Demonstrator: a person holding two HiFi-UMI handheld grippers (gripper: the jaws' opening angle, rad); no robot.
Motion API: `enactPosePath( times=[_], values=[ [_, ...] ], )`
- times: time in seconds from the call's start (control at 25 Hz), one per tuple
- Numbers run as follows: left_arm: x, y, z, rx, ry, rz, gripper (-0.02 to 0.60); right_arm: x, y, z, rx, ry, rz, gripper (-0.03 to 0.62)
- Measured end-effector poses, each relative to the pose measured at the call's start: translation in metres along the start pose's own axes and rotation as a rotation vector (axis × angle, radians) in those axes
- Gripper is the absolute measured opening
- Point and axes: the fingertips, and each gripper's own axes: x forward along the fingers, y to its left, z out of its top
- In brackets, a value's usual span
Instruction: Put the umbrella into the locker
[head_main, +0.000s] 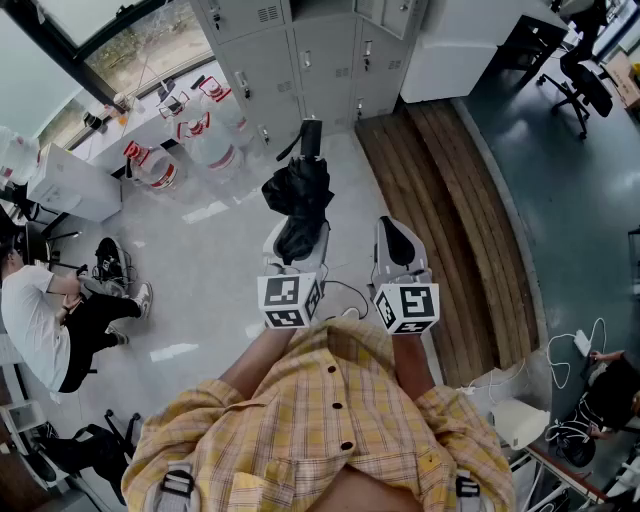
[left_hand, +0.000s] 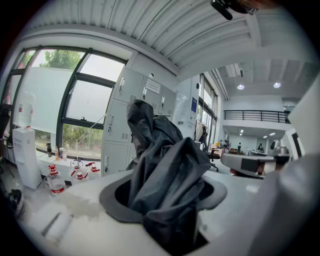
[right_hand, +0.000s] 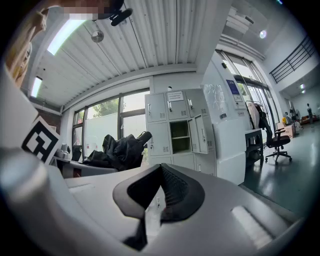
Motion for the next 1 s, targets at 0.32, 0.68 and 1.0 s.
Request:
enactPosePath(
  times=[0.32,0.68,1.0],
  values=[
    [0.002,-0.024,-0.001,0.018,-0.030,0.035,0.258,-0.014,-0.019,0.005,-0.001,-0.027,0.034,-0.002],
    [0.028,-0.022,-0.014,0.031,-0.010,0.062,0.258,0.008,-0.041,-0.011,0.029,-0.008,0.057,-0.002],
    [0.121,0.006,-0.009,-0.017,-0.009,0.070,0.258,0.087,-0.087,-0.017,-0.005,0.028,0.064,-0.002]
  ],
)
